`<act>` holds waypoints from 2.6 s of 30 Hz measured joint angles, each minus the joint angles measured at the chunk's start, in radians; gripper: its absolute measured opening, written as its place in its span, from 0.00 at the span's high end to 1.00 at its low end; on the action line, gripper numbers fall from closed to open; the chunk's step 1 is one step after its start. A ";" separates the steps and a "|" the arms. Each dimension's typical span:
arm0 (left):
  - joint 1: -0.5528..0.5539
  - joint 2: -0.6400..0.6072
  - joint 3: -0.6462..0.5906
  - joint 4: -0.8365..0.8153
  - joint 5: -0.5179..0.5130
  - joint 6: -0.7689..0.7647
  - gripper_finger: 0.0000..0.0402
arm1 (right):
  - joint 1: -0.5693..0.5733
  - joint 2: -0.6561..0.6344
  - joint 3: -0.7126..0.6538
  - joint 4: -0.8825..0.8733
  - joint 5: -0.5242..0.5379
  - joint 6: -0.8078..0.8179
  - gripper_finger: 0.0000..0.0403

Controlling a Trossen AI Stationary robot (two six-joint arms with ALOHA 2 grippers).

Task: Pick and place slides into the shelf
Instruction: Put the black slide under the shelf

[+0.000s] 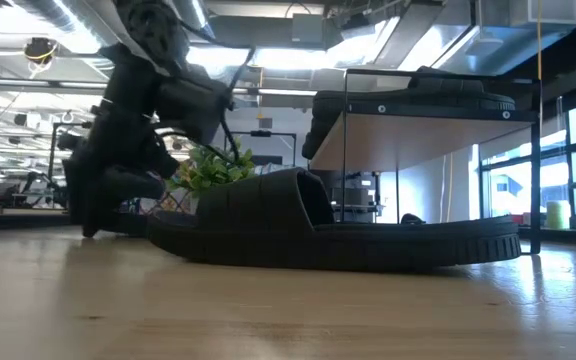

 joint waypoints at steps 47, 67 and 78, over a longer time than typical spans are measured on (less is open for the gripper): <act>0.251 0.001 0.142 0.417 0.150 0.782 0.59 | 0.000 0.000 -0.081 0.144 -0.001 0.131 0.59; 0.243 0.001 0.206 0.415 0.418 0.811 0.59 | 0.000 0.000 -0.081 0.183 -0.001 0.128 0.59; 0.257 -0.075 0.438 0.383 0.648 0.882 0.59 | 0.005 -0.001 -0.081 0.185 -0.006 0.130 0.59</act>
